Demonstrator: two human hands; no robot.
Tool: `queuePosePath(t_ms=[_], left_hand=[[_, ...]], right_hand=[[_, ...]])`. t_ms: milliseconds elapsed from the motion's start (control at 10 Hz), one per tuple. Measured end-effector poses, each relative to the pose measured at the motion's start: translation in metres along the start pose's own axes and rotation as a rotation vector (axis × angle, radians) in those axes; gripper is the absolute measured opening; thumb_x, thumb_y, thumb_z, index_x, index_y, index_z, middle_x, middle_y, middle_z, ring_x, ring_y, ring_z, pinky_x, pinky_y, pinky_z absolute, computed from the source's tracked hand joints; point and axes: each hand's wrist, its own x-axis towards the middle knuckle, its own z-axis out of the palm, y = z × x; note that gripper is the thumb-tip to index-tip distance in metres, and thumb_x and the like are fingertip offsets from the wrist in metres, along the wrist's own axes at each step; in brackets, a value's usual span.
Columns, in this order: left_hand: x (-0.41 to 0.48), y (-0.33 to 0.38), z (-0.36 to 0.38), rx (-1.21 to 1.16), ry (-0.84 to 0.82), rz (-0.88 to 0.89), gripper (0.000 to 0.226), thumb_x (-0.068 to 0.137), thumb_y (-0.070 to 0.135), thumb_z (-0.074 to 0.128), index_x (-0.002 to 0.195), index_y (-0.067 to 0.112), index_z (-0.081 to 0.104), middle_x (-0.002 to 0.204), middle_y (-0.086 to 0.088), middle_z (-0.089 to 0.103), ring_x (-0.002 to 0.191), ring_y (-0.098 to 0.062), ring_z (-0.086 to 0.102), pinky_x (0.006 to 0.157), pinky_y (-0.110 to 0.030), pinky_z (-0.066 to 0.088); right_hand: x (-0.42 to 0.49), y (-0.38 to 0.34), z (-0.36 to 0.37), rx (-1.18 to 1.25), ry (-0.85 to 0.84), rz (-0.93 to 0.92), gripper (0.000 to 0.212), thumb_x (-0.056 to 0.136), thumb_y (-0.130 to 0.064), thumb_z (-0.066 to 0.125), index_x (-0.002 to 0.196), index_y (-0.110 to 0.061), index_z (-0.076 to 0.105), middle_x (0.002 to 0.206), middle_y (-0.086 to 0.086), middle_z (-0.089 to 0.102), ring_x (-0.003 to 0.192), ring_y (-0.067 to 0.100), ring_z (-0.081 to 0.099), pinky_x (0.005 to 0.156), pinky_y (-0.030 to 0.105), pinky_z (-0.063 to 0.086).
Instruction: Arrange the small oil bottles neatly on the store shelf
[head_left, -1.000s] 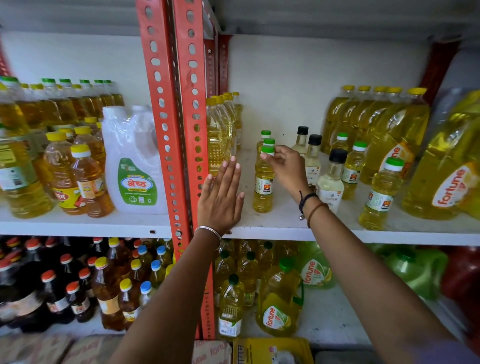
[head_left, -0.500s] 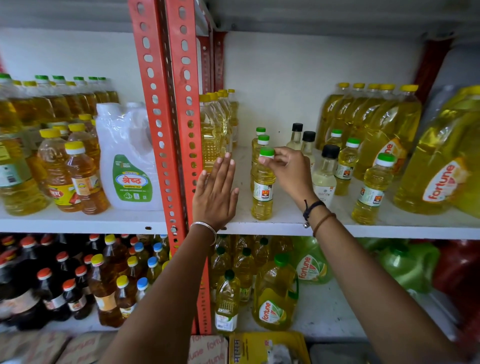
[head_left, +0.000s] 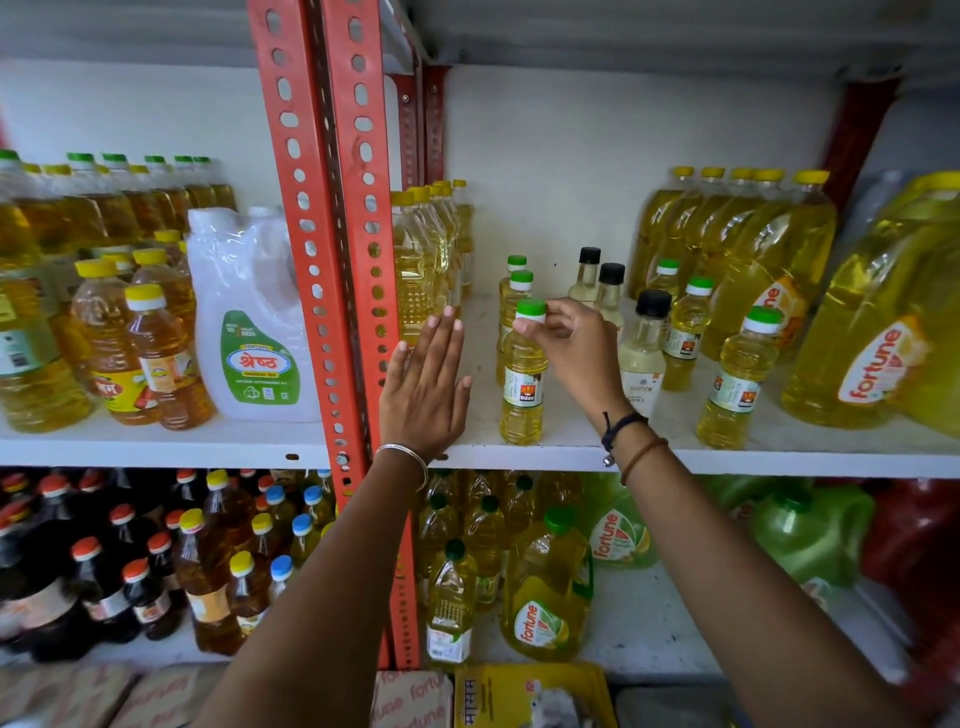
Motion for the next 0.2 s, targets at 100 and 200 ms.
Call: queuePosePath(t_ms=[100,200], left_hand=[[-0.0006,-0.0006,0.0017,-0.008,0.011,0.000,0.060,0.097,0.035,0.027,0.150,0.006,0.027,0.158,-0.008,0.021,0.146,-0.018,0.015,0.118,-0.036,-0.007],[-0.0014,0.0041,-0.0053,-0.082,0.017,-0.053,0.060,0.097,0.036,0.026,0.150,0.008,0.025,0.158,-0.008,0.021,0.147,-0.017,0.012,0.118,-0.038,-0.006]], right_hand=[[-0.0043,-0.0010,-0.0012,-0.007,-0.011,-0.014,0.030,0.081,-0.033,0.069,0.106,-0.017,0.065,0.102,0.004,0.073,0.090,0.010,0.066,0.076,0.021,0.050],[-0.0130,-0.0015,-0.0068,-0.003,0.040,-0.040,0.034,0.082,-0.038,0.067,0.110,-0.018,0.063,0.106,0.002,0.072,0.094,0.008,0.064,0.082,0.025,0.052]])
